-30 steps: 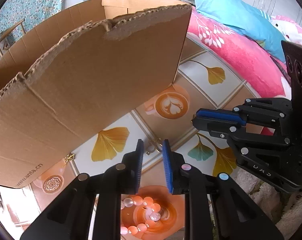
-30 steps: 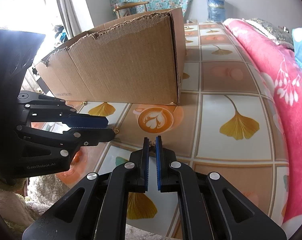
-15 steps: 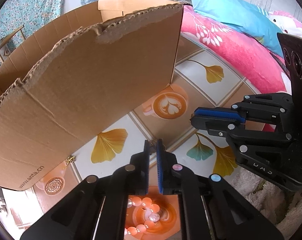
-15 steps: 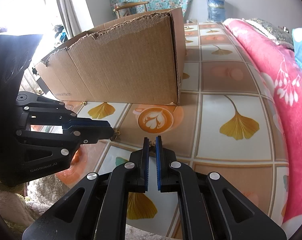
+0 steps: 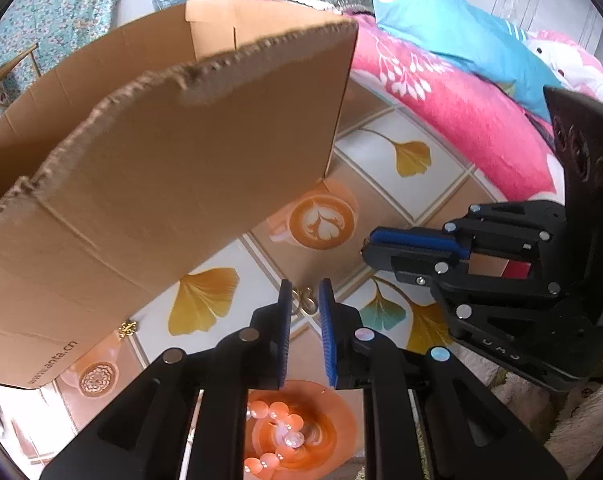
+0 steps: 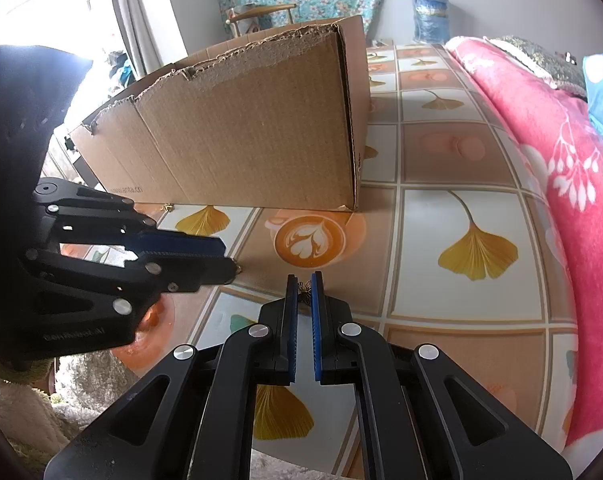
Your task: Organize jewelry
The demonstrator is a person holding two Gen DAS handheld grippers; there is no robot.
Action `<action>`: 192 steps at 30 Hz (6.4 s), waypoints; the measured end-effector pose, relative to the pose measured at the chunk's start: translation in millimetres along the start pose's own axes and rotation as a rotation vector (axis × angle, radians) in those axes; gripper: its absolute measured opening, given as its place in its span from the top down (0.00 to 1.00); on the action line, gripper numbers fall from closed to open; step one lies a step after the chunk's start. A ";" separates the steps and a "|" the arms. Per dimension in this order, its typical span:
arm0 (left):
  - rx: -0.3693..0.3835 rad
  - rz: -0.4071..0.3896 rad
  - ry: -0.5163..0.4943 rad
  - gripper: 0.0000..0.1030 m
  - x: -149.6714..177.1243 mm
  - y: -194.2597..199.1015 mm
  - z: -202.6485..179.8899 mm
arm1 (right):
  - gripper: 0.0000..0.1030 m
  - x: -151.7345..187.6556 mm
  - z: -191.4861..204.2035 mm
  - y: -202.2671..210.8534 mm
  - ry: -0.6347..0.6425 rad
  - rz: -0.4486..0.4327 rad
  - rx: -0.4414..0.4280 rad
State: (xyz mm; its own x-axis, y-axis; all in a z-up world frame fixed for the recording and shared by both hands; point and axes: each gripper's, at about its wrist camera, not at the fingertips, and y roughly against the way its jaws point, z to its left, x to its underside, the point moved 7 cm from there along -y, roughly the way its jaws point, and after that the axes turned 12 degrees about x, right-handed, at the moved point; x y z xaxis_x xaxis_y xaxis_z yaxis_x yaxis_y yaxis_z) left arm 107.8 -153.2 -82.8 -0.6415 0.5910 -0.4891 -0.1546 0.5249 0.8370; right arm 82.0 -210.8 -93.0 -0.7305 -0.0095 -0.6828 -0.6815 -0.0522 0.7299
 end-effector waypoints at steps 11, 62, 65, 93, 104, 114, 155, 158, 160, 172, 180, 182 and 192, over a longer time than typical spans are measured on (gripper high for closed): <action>-0.035 0.021 -0.008 0.84 -3.9 -6.3 -0.4 | 0.96 -1.1 0.2 -0.1 -0.004 0.000 -0.003; -0.076 -0.028 -0.071 0.85 -5.0 1.5 5.0 | 0.96 -3.1 -1.7 0.2 -0.020 0.001 -0.005; -0.076 -0.040 -0.068 0.85 -4.7 7.8 4.8 | 0.96 -3.3 -2.6 2.0 -0.022 -0.001 0.000; 0.027 -0.179 -0.010 0.85 -97.5 111.3 75.7 | 0.96 -186.1 16.1 33.2 0.173 -0.101 -0.271; 0.236 0.121 0.148 0.85 -124.4 31.1 100.1 | 0.95 -191.8 21.0 -53.5 0.324 0.182 -0.225; 0.286 0.130 0.217 0.69 -129.1 26.4 102.4 | 0.92 -207.2 7.7 -47.4 0.309 0.130 -0.207; -0.227 -0.429 0.400 0.35 94.6 168.1 113.6 | 0.72 -30.4 69.3 12.8 0.068 0.230 -0.295; -0.274 -0.384 0.354 0.35 99.0 143.9 108.0 | 0.77 -22.1 86.5 -1.5 0.163 0.254 -0.230; -0.284 -0.372 0.322 0.35 97.9 134.1 102.9 | 0.77 -18.2 96.9 -3.6 0.215 0.255 -0.213; -0.196 -0.390 0.246 0.40 60.6 87.9 89.2 | 0.93 -10.6 94.2 -7.3 0.352 0.169 -0.002; -0.222 -0.360 0.229 0.66 45.3 59.4 90.3 | 0.93 -16.6 30.5 -7.0 0.205 0.174 0.104; -0.232 -0.349 0.228 0.75 44.1 55.3 93.0 | 0.93 -15.8 19.3 -5.8 0.175 0.176 0.108; -0.308 -0.290 0.168 0.91 38.0 45.9 97.3 | 0.92 -14.9 -1.2 -3.7 0.136 0.163 0.077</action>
State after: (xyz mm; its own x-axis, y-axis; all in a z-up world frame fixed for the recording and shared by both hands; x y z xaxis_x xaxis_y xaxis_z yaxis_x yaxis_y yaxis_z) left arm 149.4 -47.0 -86.8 -0.6479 0.3257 -0.6886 -0.5457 0.4322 0.7179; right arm 95.4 -211.8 -85.6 -0.8222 -0.1462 -0.5501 -0.5602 0.0373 0.8275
